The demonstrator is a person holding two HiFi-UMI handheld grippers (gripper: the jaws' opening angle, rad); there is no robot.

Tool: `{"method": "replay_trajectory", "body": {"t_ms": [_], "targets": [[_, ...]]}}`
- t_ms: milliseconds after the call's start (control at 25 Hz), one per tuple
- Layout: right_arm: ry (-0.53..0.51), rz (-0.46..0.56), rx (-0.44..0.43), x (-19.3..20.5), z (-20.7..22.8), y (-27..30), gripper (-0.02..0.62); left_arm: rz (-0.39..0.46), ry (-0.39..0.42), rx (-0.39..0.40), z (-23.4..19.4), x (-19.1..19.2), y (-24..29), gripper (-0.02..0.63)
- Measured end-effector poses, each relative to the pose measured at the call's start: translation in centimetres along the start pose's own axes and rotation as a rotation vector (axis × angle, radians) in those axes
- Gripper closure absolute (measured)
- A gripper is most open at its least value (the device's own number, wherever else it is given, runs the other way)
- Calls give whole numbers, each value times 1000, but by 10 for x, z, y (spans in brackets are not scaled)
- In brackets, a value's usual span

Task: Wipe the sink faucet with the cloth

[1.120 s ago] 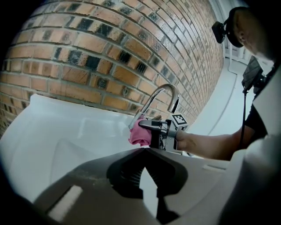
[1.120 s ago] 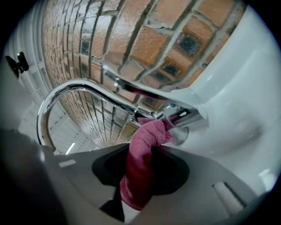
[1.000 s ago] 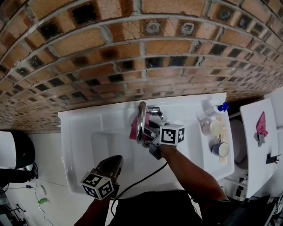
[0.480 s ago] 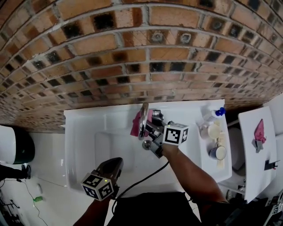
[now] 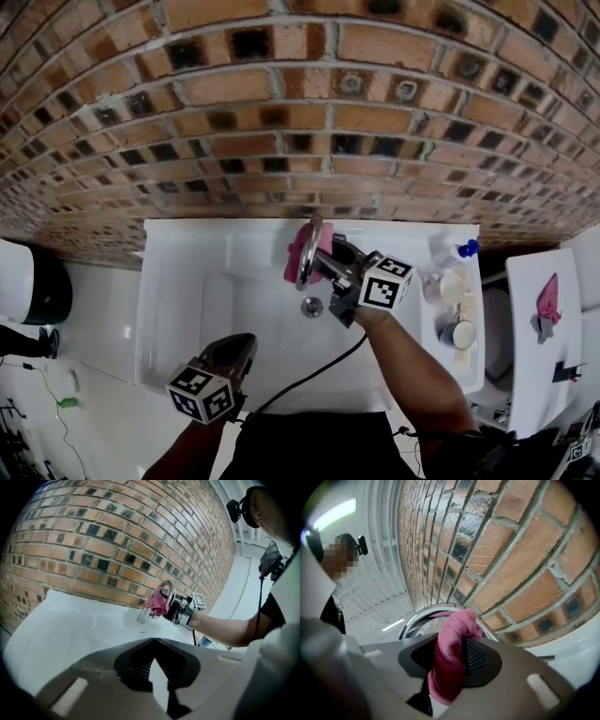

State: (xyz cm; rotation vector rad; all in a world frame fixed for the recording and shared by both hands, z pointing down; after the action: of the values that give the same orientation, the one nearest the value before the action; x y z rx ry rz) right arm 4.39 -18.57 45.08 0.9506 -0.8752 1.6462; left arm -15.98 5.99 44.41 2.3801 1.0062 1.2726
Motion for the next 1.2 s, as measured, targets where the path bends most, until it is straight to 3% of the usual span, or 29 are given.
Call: {"method": "replay_trajectory", "body": {"t_ms": [200,520,720,1200], "targets": [[94,108,-92,0,-2,-5,460,18,-25,-29,7,14,-5,600],[126,134,-215,1,-7,-18,479,39,-71,-71,16,42,-20,600],[133,134,-206,3,-12,-22,483,43,-70,-55,27,52,-21,600],[19,56,-138,8,-29,-32,485,43,-30,-26,23,48,-31,600]]}}
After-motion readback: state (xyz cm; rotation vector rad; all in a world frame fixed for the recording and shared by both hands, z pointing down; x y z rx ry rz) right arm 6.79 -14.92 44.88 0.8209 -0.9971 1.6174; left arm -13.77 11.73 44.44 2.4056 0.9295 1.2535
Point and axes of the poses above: the fingertips, and each gripper's own axes: y forward along the fingers, z to its right, x out of its underside, the point moved 10 cm from there along -y, backward along the fingers, and after that the axes turned 13 degrees about -y, right-handed, at the moved point
